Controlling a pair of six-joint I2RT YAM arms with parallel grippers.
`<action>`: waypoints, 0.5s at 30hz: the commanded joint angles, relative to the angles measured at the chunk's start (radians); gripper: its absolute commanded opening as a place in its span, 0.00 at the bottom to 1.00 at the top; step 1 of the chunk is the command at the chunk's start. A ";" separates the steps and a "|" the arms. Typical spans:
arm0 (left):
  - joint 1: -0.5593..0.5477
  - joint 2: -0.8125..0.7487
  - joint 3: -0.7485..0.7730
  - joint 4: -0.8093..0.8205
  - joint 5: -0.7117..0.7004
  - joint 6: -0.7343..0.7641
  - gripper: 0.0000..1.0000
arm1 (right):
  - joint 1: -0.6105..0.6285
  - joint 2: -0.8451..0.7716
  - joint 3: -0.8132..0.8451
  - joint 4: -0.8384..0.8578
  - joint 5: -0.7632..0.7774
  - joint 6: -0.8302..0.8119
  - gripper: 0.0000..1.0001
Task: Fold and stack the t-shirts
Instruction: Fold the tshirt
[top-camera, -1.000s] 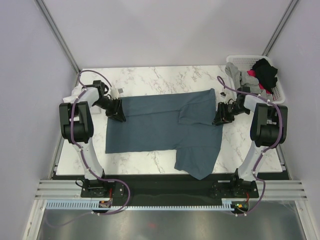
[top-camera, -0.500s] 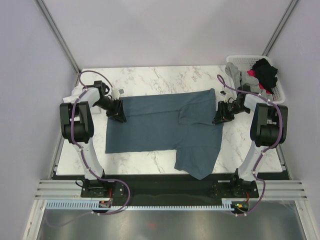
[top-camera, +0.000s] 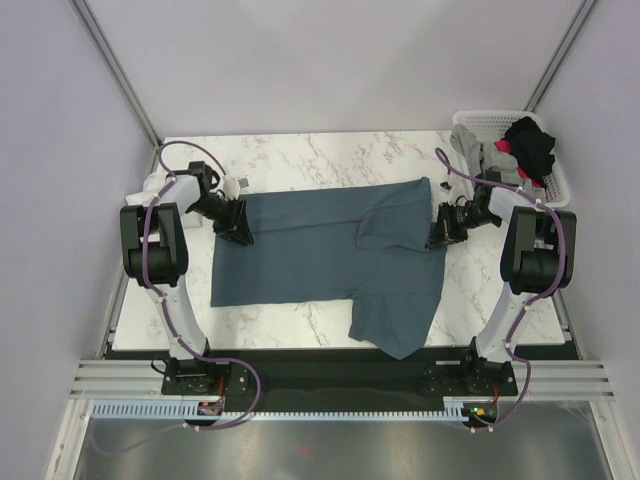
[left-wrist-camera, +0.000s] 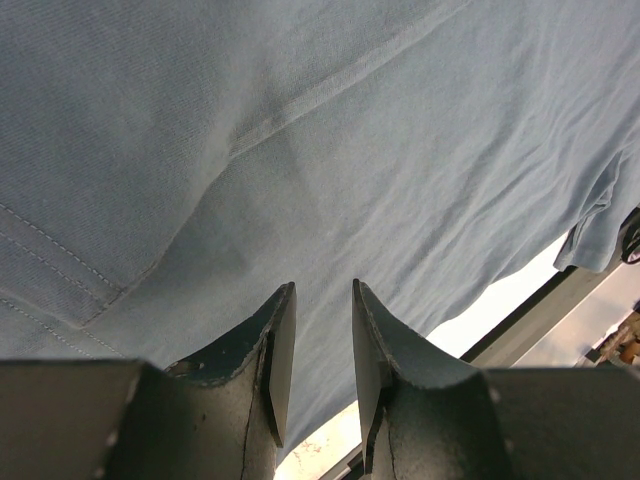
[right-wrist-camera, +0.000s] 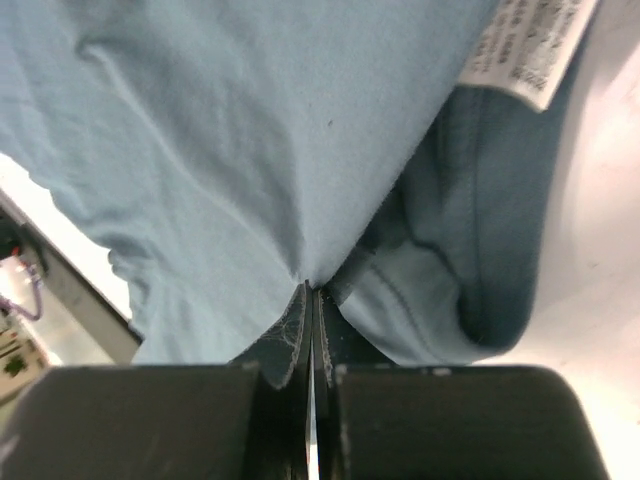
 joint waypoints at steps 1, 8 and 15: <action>-0.003 -0.048 -0.002 0.003 0.024 -0.020 0.36 | -0.004 -0.046 0.068 -0.101 -0.064 -0.028 0.00; -0.003 -0.054 -0.005 0.003 0.024 -0.020 0.36 | -0.004 -0.007 0.164 -0.253 -0.135 -0.036 0.00; -0.003 -0.054 -0.004 0.003 0.024 -0.020 0.36 | -0.004 0.020 0.150 -0.245 -0.126 -0.040 0.01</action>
